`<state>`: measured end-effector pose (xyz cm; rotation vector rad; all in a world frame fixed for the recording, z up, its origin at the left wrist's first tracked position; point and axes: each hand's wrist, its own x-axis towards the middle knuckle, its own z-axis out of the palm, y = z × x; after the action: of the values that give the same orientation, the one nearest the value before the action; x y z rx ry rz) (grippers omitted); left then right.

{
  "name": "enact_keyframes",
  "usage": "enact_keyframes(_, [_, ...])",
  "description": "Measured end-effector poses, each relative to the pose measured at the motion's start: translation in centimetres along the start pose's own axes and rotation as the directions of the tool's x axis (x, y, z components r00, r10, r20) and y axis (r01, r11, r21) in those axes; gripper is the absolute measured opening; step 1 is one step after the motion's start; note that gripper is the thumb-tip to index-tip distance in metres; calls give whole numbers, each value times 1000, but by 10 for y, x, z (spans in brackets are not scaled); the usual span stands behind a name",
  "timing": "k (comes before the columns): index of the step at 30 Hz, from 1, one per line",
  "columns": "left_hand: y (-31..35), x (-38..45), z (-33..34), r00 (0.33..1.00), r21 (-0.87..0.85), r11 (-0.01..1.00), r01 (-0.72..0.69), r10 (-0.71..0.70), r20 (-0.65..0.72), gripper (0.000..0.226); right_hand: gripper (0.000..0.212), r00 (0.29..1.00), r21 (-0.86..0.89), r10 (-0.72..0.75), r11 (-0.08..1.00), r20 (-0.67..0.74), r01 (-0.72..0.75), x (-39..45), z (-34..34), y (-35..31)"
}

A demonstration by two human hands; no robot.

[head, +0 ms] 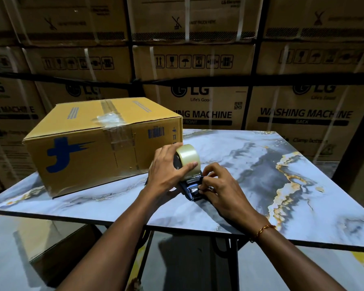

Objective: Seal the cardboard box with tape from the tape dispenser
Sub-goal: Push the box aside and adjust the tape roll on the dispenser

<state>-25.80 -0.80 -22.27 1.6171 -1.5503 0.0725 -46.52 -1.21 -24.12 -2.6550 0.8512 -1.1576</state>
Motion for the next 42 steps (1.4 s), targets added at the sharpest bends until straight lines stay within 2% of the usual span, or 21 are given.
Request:
enact_keyframes(10, [5,9,-6,989,-38,995,88,-83,126,73,23,996,142,78,986,31,-82,-6,-6,-1])
enact_keyframes(21, [10,6,-8,986,-90,989,116,-104,130,63,19,993,162,84,982,79,-96,-21,-13,-3])
enact_keyframes(26, [9,4,-3,975,-151,967,205,-188,121,66,21,995,115,52,991,82,-61,-29,-13,-1])
enact_keyframes(32, [14,5,-2,965,-174,954,243,-219,143,56,23,995,128,44,990,93,-55,-29,-15,0])
enact_keyframes(36, [12,8,-4,945,-291,906,309,-257,202,67,22,991,157,41,986,125,-61,-33,-18,-3])
enact_keyframes(42, [12,8,-4,925,-299,891,341,-261,277,81,8,988,242,103,961,118,-130,-36,-19,-2])
